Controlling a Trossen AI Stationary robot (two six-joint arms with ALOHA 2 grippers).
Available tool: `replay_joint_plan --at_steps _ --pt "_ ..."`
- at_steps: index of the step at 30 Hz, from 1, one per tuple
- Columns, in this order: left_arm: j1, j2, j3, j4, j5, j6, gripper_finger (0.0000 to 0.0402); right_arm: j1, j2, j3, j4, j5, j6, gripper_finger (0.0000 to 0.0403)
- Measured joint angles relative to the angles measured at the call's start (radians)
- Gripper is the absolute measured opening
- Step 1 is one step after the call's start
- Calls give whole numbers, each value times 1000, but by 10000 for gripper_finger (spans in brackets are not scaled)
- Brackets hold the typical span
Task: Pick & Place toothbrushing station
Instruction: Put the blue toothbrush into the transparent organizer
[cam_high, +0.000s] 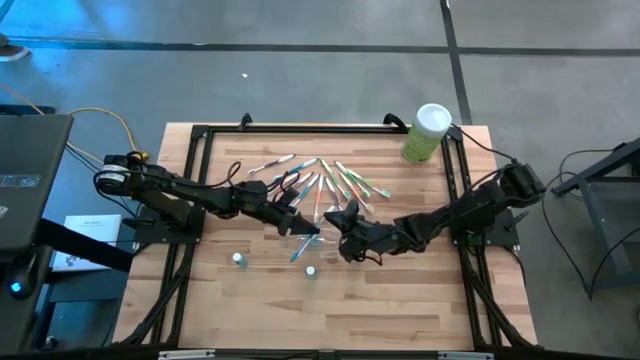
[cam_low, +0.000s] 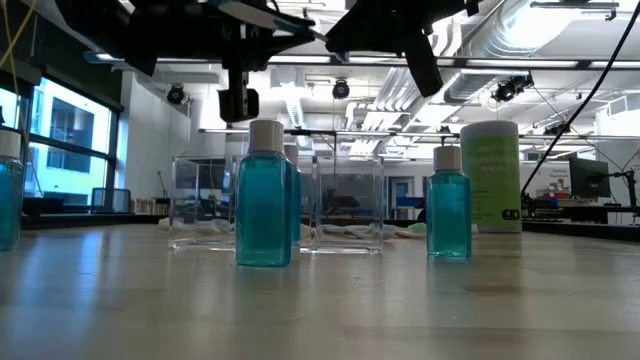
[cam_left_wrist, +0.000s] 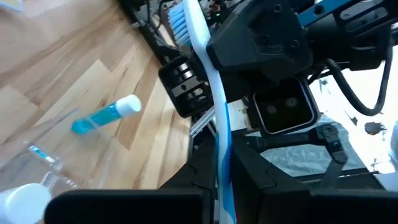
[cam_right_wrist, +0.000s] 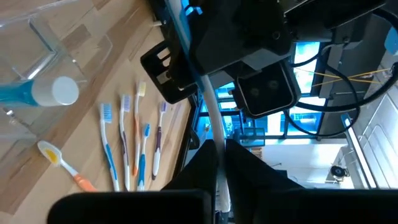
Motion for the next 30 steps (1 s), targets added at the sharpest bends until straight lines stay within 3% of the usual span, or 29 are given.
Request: replay_joint_plan --at_steps 8,16,25,28,30 --pt "0 0 2 20 -2 44 18 33 3 0 60 27 6 80" --pt "9 -9 3 9 -4 167 17 131 3 0 157 190 41 153" --pt "-6 -43 3 -26 -116 446 17 192 -39 0 47 263 317 162" --pt "-37 -85 3 -87 -201 560 17 198 -87 0 -63 232 485 162" --pt "-71 -113 3 -128 -293 649 17 193 -121 0 -136 154 633 162"
